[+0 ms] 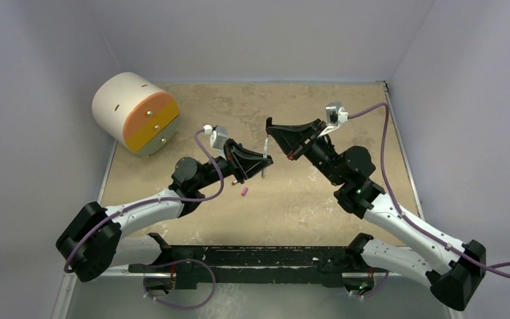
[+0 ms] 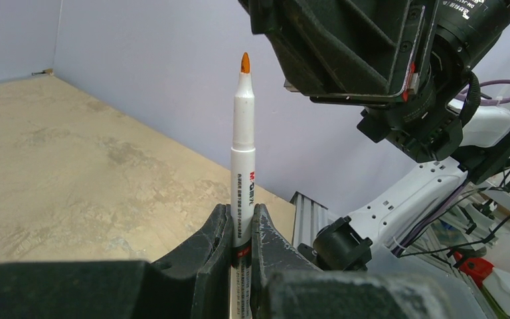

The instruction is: Insert the pens into the pen caps

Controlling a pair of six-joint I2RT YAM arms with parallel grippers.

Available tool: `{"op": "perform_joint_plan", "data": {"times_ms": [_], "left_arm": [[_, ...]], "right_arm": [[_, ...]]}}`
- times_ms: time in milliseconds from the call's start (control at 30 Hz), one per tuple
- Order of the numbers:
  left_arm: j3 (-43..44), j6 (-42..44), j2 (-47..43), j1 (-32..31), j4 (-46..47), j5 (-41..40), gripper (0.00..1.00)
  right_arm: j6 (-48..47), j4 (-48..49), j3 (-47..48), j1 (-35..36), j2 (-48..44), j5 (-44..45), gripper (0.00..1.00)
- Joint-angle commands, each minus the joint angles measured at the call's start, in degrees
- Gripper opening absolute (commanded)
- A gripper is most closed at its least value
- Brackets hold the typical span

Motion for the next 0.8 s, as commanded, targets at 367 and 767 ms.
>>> {"op": "perform_joint_plan", "data": {"times_ms": [367, 767], "left_arm": [[1.6, 0.3, -2.2, -0.8, 3.2, 1.8, 0.0], [1.4, 0.8, -1.4, -0.7, 3.3, 1.1, 0.0]], "right_arm": [[-2.0, 4.2, 0.4, -0.1, -0.6, 1.6, 0.0], [-0.6, 5.3, -1.8, -0.1, -1.1, 1.3, 0.0]]}}
